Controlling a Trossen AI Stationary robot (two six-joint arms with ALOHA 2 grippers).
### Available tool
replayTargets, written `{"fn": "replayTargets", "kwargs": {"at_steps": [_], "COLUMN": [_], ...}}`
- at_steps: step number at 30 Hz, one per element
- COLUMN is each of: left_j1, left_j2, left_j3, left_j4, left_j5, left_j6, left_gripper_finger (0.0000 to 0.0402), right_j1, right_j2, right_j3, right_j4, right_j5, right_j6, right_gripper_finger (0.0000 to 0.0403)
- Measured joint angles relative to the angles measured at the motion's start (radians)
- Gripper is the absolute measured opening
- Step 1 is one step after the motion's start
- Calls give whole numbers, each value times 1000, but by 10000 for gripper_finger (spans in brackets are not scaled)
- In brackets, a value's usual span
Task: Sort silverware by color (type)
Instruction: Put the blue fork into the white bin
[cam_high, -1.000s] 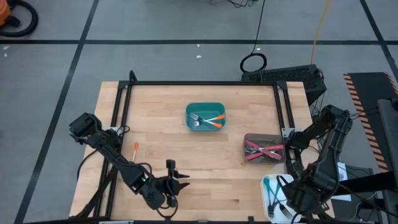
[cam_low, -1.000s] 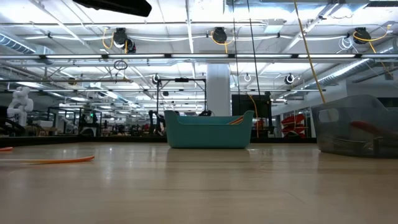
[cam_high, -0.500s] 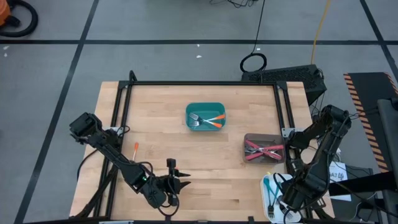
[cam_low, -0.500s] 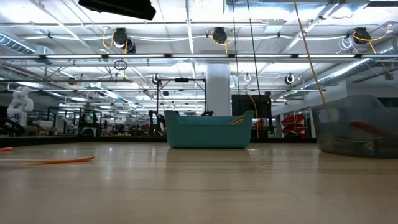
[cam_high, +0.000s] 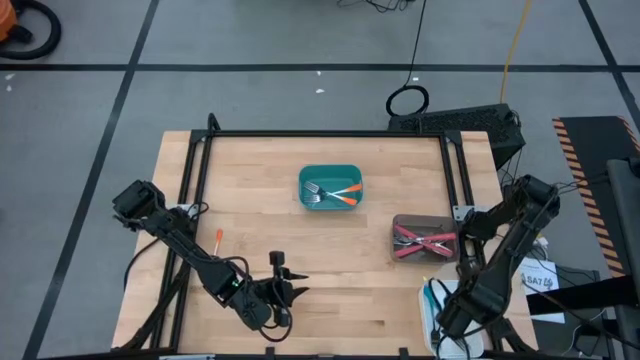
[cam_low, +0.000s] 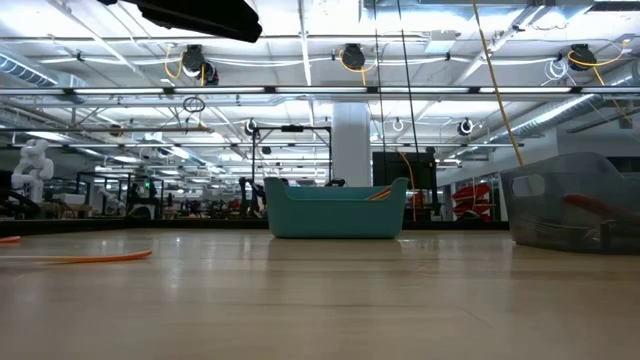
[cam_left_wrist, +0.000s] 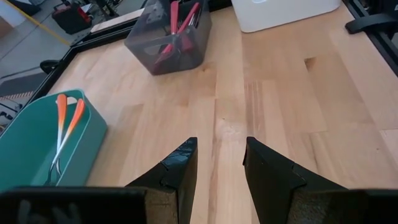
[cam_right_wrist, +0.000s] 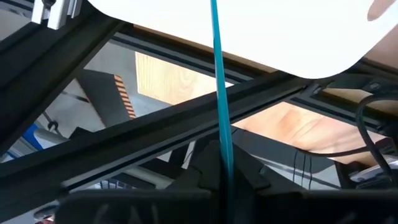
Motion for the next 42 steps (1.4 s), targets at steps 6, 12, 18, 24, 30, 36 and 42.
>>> {"fn": "replayTargets", "kwargs": {"at_steps": [6,12,18,24,30,36,42], "left_j1": [0,0,0,0,0,0,0], "left_j2": [0,0,0,0,0,0,0], "left_j3": [0,0,0,0,1,1,1], "left_j4": [0,0,0,0,0,0,-1], "left_j5": [0,1,2,2,3,2,2], "left_j6": [-4,-6,-15,-33,-37,-45,-68], "left_gripper_finger": [131,131,131,131,131,131,131], "right_j1": [-23,-27,-27,-32,-45,-43,-12], "right_j2": [0,0,0,0,0,0,0], "right_j3": [0,0,0,0,0,0,0], "right_j4": [0,-1,-1,0,0,-1,78], "right_j5": [19,58,115,172,214,217,503], "right_j6": [-27,-50,-49,-25,-28,3,8], "right_gripper_finger": [8,9,43,121,175,172,146]}}
